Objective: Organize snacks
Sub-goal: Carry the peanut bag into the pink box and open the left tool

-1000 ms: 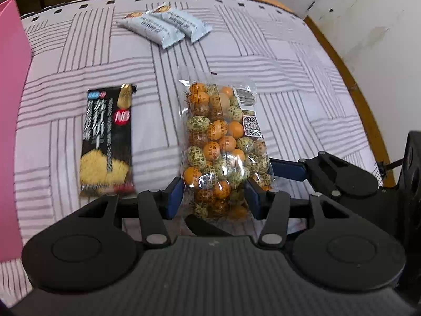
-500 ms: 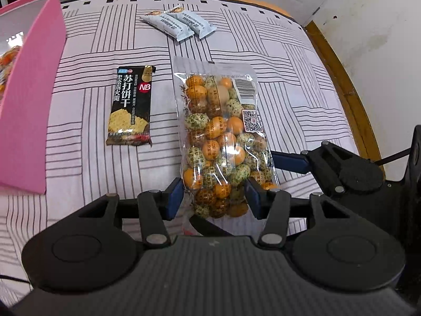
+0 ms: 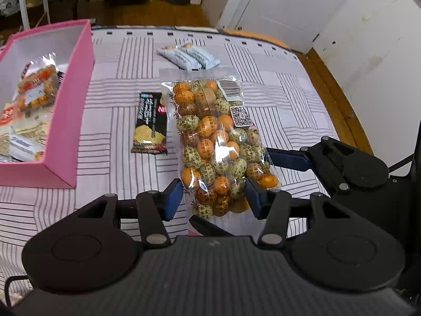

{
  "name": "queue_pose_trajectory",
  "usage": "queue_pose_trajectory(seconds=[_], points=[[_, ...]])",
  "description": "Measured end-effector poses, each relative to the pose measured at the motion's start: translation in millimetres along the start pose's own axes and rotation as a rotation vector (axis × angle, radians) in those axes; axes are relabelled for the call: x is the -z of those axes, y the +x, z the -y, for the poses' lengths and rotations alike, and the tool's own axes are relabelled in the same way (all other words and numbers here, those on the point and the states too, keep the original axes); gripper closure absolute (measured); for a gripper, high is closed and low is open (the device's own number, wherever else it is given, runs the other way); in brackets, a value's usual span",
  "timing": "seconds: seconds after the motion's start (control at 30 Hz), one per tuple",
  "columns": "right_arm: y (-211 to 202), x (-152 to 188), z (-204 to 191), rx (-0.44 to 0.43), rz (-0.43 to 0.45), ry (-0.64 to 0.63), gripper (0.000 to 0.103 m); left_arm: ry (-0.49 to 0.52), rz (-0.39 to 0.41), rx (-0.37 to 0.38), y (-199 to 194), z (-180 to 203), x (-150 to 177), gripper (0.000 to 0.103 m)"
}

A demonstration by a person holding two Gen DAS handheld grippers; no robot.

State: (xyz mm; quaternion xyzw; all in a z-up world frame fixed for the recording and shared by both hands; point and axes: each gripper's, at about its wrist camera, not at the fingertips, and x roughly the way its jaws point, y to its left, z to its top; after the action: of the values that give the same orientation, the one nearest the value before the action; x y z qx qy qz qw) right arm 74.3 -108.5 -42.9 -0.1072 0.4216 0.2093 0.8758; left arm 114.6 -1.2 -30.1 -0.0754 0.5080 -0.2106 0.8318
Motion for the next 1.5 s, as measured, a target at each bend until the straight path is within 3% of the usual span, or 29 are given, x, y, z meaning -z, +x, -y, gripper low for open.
queue_pose_trajectory(seconds=[0.37, 0.63, 0.83, 1.2, 1.3, 1.37, 1.4, 1.5], points=[[-8, -51, -46, -0.020, 0.079, -0.157, 0.012, -0.044, 0.117, -0.052, -57, -36, -7, 0.051], [30, -103, -77, -0.082, 0.188, -0.271, 0.013, -0.119, 0.222, -0.145, -81, -96, -32, 0.050], [84, -138, -80, -0.188, 0.183, -0.229, 0.013, -0.136, 0.225, -0.235, -67, -147, -58, 0.050], [172, -143, -102, -0.372, 0.089, -0.196, 0.013, -0.269, 0.146, -0.371, -25, -224, -61, 0.050], [181, -145, -104, -0.380, 0.059, -0.208, 0.015, -0.306, 0.163, -0.415, -20, -235, -56, 0.045], [179, -144, -102, -0.358, 0.059, -0.242, 0.015, -0.243, 0.165, -0.531, -14, -228, -57, 0.039], [173, -142, -96, -0.351, 0.066, -0.237, 0.015, -0.209, 0.165, -0.554, -12, -225, -57, 0.038], [153, -141, -70, -0.372, 0.054, -0.180, 0.014, -0.206, 0.177, -0.538, -15, -222, -54, 0.038]])
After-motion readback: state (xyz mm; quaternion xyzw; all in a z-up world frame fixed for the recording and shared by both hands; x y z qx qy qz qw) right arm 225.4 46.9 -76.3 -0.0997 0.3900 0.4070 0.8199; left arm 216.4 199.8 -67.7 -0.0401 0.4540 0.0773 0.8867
